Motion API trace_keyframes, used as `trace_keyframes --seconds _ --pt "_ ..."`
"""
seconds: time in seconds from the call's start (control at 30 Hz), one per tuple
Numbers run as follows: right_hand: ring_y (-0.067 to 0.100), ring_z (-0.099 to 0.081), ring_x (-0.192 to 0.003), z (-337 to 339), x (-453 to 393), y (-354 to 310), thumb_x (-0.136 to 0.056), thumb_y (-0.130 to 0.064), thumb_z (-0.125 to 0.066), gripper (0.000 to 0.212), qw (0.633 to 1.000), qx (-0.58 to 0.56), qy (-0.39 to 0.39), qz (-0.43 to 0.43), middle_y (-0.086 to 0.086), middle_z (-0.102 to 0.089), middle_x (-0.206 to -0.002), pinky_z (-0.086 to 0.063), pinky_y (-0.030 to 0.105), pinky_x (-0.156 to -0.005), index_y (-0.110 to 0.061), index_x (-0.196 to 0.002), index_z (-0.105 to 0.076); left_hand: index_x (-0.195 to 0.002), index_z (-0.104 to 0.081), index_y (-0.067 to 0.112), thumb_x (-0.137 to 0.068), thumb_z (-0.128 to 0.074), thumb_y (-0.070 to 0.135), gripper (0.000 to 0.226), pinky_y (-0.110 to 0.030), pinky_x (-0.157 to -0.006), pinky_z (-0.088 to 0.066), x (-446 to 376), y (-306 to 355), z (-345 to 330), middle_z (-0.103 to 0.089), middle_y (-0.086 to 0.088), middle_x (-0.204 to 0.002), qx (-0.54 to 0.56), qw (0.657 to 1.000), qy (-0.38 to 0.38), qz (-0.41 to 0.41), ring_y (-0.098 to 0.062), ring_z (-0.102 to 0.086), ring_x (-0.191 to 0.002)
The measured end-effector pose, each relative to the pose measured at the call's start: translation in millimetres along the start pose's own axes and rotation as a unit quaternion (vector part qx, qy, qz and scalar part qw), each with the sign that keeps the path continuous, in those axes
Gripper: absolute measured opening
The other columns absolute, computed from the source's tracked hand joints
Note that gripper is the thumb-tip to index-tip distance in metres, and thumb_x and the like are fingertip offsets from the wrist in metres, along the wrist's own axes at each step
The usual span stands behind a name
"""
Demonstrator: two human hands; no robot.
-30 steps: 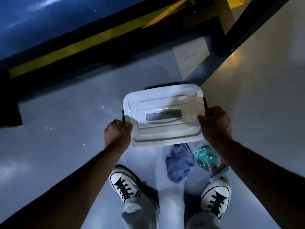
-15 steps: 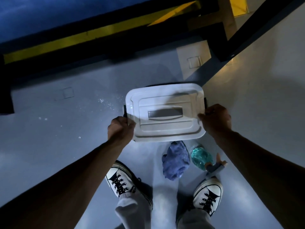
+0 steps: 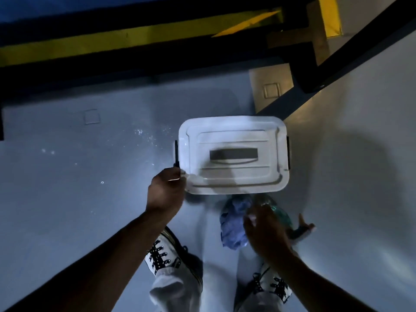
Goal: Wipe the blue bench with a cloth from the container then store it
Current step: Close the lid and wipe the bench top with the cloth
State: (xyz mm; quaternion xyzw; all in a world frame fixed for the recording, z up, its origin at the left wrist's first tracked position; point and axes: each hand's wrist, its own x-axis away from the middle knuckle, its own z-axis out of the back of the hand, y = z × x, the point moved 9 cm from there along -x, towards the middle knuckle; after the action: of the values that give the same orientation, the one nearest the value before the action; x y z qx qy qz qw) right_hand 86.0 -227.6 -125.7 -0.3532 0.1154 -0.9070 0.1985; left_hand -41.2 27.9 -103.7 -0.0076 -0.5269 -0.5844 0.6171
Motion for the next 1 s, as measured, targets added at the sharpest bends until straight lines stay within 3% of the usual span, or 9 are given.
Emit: trace_keyframes --seconds 0.07,0.13,0.3,0.37,0.53,0.67,0.83,0.9,1.0 --pt "0.03 -0.051 -0.126 -58.3 0.6 15.2 -0.094 -0.035 -0.061 0.059 0.993 0.04 -0.105 -0.033 0.01 -0.038 -0.146 -0.047 0.036 -0.096 -0.026 -0.148 -0.039 -0.076 -0.072 0.05 -0.081 -0.069 0.03 0.02 -0.04 -0.074 -0.056 -2.0 -4.6 -5.8 -0.075 0.005 -0.079 0.035 0.999 -0.004 -0.013 -0.022 -0.065 -0.068" --pt "0.034 -0.038 -0.137 -89.7 -6.9 22.8 -0.087 -0.034 -0.069 0.076 0.988 0.051 -0.127 -0.064 0.014 -0.025 -0.154 -0.041 0.038 -0.105 -0.027 -0.152 -0.032 -0.073 -0.07 0.045 -0.086 -0.069 0.023 0.026 -0.036 -0.068 -0.051 -7.7 -8.4 -7.6 -0.073 0.004 -0.076 0.029 0.999 0.005 -0.032 -0.022 -0.063 -0.066" --pt "0.049 -0.052 -0.111 -107.9 -23.2 24.1 -0.069 -0.003 -0.069 0.062 0.994 0.035 -0.045 -0.091 0.029 -0.048 -0.125 -0.05 0.051 -0.085 -0.012 -0.13 -0.057 -0.094 -0.073 0.03 -0.09 -0.068 0.018 0.014 -0.033 -0.079 -0.062 -11.4 -17.5 -2.6 -0.078 0.004 -0.092 0.011 0.997 0.029 -0.067 -0.016 -0.075 -0.085" --pt "0.048 -0.059 -0.098 -98.9 -24.0 22.1 -0.07 -0.005 -0.067 0.051 0.997 0.029 -0.026 -0.07 0.027 -0.051 -0.118 -0.052 0.048 -0.078 -0.013 -0.12 -0.059 -0.102 -0.075 0.027 -0.092 -0.069 0.017 0.015 -0.018 -0.073 -0.058 -13.7 -21.6 -0.2 -0.078 0.007 -0.093 0.022 0.998 0.026 -0.047 -0.005 -0.073 -0.08" --pt "0.029 -0.054 -0.078 -50.9 -7.1 -2.6 -0.075 -0.006 -0.066 0.03 0.998 -0.031 -0.009 -0.047 0.015 -0.051 -0.109 -0.043 0.016 -0.055 -0.016 -0.104 -0.063 -0.091 -0.079 0.02 -0.093 -0.072 0.01 0.013 -0.014 -0.06 -0.048 -4.7 -7.8 13.1 -0.074 0.007 -0.073 0.092 0.996 0.004 -0.019 0.001 -0.063 -0.059" --pt "0.012 -0.057 -0.085 14.1 19.5 -52.6 -0.086 -0.01 -0.073 0.032 0.997 -0.083 -0.009 0.001 0.003 -0.049 -0.106 -0.044 0.014 -0.068 -0.02 -0.113 -0.061 -0.074 -0.078 0.024 -0.092 -0.071 0.004 0.028 -0.034 -0.066 -0.046 28.0 21.0 40.2 -0.071 -0.003 -0.068 0.137 0.99 -0.038 -0.007 -0.019 -0.059 -0.066" --pt "0.016 -0.056 -0.089 106.6 59.5 -120.8 -0.083 -0.02 -0.075 0.033 0.994 -0.073 0.05 0.063 -0.003 -0.05 -0.101 -0.036 0.01 -0.071 -0.027 -0.113 -0.064 -0.083 -0.076 0.009 -0.094 -0.062 -0.009 0.025 -0.018 -0.055 -0.049 88.2 73.8 107.8 -0.073 -0.012 -0.076 0.18 0.983 -0.032 -0.004 -0.023 -0.062 -0.069" --pt "0.018 -0.063 -0.095 135.7 66.9 -151.9 -0.081 -0.023 -0.075 0.04 0.993 -0.087 0.039 0.072 0.0 -0.059 -0.106 -0.044 0.019 -0.078 -0.03 -0.119 -0.063 -0.081 -0.076 0.011 -0.094 -0.065 -0.006 0.024 -0.016 -0.054 -0.048 105.1 97.9 144.5 -0.074 -0.004 -0.069 0.199 0.98 -0.017 -0.016 -0.019 -0.062 -0.064" --pt "0.005 -0.059 -0.073 174.1 88.6 -231.1 -0.078 -0.012 -0.082 0.036 0.986 -0.111 -0.052 0.114 -0.01 -0.061 -0.091 -0.04 0.002 -0.074 -0.024 -0.109 -0.068 -0.079 -0.073 0.007 -0.094 -0.066 -0.005 0.02 -0.014 -0.051 -0.047 120.6 135.1 208.8 -0.071 0.0 -0.061 0.232 0.972 -0.002 -0.026 -0.01 -0.061 -0.055"
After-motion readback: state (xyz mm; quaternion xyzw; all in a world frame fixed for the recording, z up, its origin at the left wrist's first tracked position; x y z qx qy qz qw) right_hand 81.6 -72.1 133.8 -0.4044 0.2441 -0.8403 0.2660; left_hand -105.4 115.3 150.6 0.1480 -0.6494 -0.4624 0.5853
